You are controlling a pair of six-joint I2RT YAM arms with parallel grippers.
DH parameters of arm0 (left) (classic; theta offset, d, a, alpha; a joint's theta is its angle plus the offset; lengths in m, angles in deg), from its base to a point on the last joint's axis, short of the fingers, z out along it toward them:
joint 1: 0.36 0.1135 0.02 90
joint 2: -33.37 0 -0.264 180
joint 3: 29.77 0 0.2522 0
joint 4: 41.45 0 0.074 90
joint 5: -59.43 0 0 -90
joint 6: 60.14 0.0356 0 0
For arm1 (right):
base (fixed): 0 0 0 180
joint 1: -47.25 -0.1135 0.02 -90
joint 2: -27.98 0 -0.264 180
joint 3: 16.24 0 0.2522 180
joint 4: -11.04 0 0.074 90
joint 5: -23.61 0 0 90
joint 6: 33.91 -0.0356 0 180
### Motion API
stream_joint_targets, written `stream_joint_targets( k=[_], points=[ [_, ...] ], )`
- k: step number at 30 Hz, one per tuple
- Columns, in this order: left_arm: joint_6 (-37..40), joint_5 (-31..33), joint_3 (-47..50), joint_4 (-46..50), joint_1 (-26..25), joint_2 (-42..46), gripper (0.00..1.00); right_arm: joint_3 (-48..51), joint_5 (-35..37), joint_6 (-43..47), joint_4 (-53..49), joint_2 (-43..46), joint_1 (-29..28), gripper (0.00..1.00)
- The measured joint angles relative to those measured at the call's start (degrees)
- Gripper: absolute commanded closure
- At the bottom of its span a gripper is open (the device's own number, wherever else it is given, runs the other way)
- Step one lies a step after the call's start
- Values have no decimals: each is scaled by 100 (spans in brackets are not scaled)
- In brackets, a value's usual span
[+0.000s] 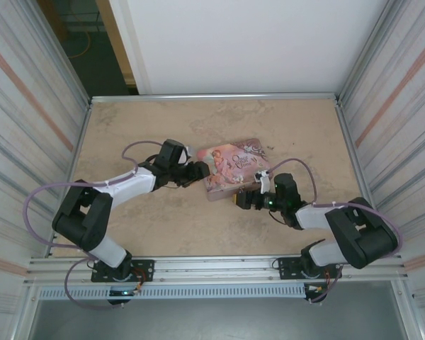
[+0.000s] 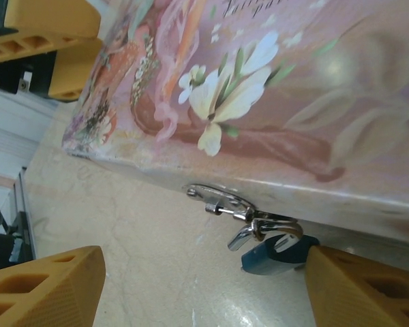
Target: Unlock the padlock with the key
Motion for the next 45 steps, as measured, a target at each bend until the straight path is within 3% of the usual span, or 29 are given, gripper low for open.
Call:
stream_joint_targets(
  k=[21,32,45],
  points=[
    [-2,2,17,-68,0,-127,44,-149,-72,155,496,-522,-61,30],
    [-2,2,44,-129,0,-127,44,-149,-96,330,498,-529,-48,40],
    [-2,2,50,-144,0,-127,44,-149,-197,584,334,-555,37,62]
  ],
)
